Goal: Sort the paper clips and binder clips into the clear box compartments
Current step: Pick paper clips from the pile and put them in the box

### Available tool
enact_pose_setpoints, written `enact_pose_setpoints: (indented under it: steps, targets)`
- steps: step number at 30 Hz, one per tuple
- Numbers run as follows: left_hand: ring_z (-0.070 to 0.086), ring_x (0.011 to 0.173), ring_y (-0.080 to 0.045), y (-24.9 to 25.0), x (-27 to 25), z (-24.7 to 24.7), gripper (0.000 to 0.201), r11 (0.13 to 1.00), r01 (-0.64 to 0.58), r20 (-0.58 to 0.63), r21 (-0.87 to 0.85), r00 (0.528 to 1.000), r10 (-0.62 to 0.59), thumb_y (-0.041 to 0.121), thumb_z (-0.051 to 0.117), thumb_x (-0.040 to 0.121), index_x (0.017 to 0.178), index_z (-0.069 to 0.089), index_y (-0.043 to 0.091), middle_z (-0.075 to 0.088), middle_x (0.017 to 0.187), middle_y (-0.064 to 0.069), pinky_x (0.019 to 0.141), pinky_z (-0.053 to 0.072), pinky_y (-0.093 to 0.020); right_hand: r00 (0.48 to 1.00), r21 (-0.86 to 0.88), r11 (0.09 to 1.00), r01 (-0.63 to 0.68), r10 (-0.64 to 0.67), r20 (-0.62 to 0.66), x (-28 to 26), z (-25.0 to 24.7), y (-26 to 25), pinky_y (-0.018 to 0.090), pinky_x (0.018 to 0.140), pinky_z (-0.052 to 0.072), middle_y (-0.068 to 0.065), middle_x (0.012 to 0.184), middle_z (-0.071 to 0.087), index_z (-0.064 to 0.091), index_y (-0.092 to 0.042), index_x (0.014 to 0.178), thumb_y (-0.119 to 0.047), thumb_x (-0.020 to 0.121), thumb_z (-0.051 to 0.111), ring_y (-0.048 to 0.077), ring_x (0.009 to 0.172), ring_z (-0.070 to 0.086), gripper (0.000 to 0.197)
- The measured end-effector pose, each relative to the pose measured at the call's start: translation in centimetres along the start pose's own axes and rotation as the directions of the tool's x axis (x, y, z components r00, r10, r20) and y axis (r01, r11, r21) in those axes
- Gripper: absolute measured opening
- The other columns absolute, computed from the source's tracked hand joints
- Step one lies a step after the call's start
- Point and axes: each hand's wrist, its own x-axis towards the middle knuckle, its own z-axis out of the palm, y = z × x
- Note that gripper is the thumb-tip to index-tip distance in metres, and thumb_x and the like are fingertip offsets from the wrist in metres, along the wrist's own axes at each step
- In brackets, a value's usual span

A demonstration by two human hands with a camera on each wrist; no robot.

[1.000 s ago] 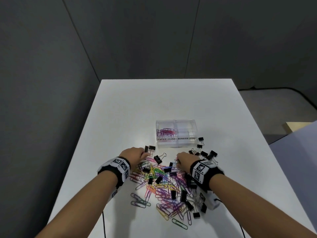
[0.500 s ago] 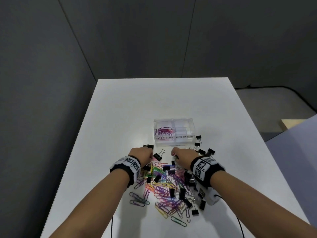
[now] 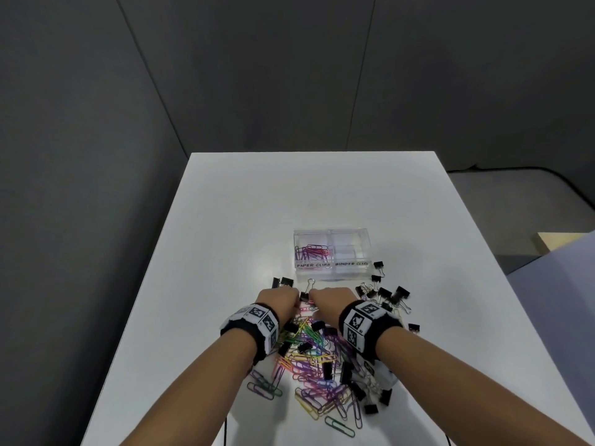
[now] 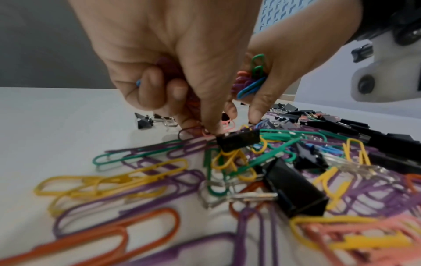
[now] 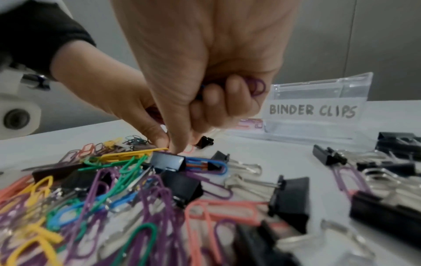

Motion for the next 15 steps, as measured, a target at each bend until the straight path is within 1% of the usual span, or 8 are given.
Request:
enact_pose_setpoints:
  steps: [3,5,7,8,9,11,12,15]
  targets:
    - [0.058,0.111,-0.025,-0.1,0.2,-0.1,0.023,1.000,0.002,0.005,-0.021,1.000,-0.002,0.025,0.049,0.095,0.113,0.058,0.013,0.061,0.120,-0.007,0.093,0.046,-0.035,1.000,-0.017,1.000,0.020,-0.020,0.002,-0.4,-0.1,0.4,0.033,0.073,0.042,0.013,0.111,0.064,0.050,-0.007,0.119,-0.022,0.095,0.049,0.030,0.101,0.061,0.028]
    - [0.058,0.112,-0.025,-0.1,0.3,-0.2,0.024,0.999,0.006,0.004,-0.038,1.000,-0.005,0.026,0.050,0.094,0.114,0.057,0.014,0.061,0.121,-0.007,0.094,0.046,-0.035,1.000,0.007,1.000,0.025,-0.025,0.007,-0.8,0.1,0.7,0.033,0.076,0.044,0.012,0.112,0.064,0.051,-0.008,0.118,-0.026,0.094,0.050,0.029,0.102,0.061,0.030]
    - [0.057,0.112,-0.025,-0.1,0.4,-0.2,0.026,0.999,0.003,0.005,-0.039,1.000,-0.003,0.027,0.049,0.094,0.116,0.055,0.014,0.060,0.122,-0.007,0.093,0.045,-0.035,0.999,0.004,1.000,0.027,-0.028,0.019,-1.1,0.3,1.0,0.034,0.081,0.046,0.012,0.112,0.064,0.053,-0.008,0.118,-0.023,0.094,0.049,0.030,0.102,0.061,0.028]
    - [0.057,0.113,-0.026,-0.1,0.5,-0.2,0.027,0.999,0.000,0.013,-0.034,1.000,0.000,0.027,0.049,0.095,0.117,0.054,0.013,0.059,0.122,-0.008,0.093,0.045,-0.035,0.999,-0.008,1.000,0.029,-0.029,0.023,-1.2,0.4,1.2,0.034,0.080,0.046,0.013,0.111,0.065,0.053,-0.008,0.116,-0.020,0.095,0.048,0.030,0.097,0.061,0.025]
    - [0.057,0.114,-0.026,-0.1,0.5,-0.2,0.027,1.000,-0.002,0.022,-0.025,1.000,0.003,0.027,0.048,0.095,0.118,0.054,0.013,0.059,0.123,-0.008,0.093,0.045,-0.036,0.999,-0.020,0.999,0.031,-0.030,0.027,-1.3,0.6,1.4,0.034,0.076,0.045,0.014,0.109,0.065,0.054,-0.007,0.114,-0.018,0.095,0.046,0.029,0.089,0.060,0.023]
    - [0.057,0.115,-0.026,-0.1,0.4,-0.4,0.027,1.000,-0.018,0.043,-0.005,0.999,0.018,0.026,0.047,0.095,0.118,0.056,0.013,0.058,0.125,-0.008,0.093,0.046,-0.036,0.999,-0.032,0.999,0.030,-0.029,0.033,-1.3,0.8,1.7,0.031,0.069,0.039,0.015,0.105,0.066,0.053,-0.005,0.110,-0.017,0.096,0.044,0.025,0.076,0.050,0.020]
    - [0.057,0.115,-0.025,-0.2,0.3,-0.5,0.027,0.999,-0.034,0.052,0.002,0.998,0.034,0.025,0.046,0.096,0.118,0.057,0.014,0.058,0.125,-0.008,0.093,0.046,-0.036,0.999,-0.029,0.999,0.030,-0.029,0.034,-1.4,0.8,1.8,0.030,0.067,0.037,0.016,0.104,0.066,0.053,-0.005,0.109,-0.018,0.096,0.043,0.024,0.074,0.048,0.021]
    - [0.057,0.110,-0.024,-0.8,-0.1,-1.1,0.024,0.997,-0.078,0.040,-0.002,0.996,0.078,0.027,0.043,0.096,0.111,0.058,0.014,0.060,0.120,-0.006,0.089,0.046,-0.034,0.999,-0.018,0.999,0.034,-0.033,0.042,-1.8,0.4,2.4,0.030,0.067,0.037,0.016,0.100,0.065,0.053,-0.004,0.109,-0.018,0.096,0.041,0.027,0.077,0.053,0.023]
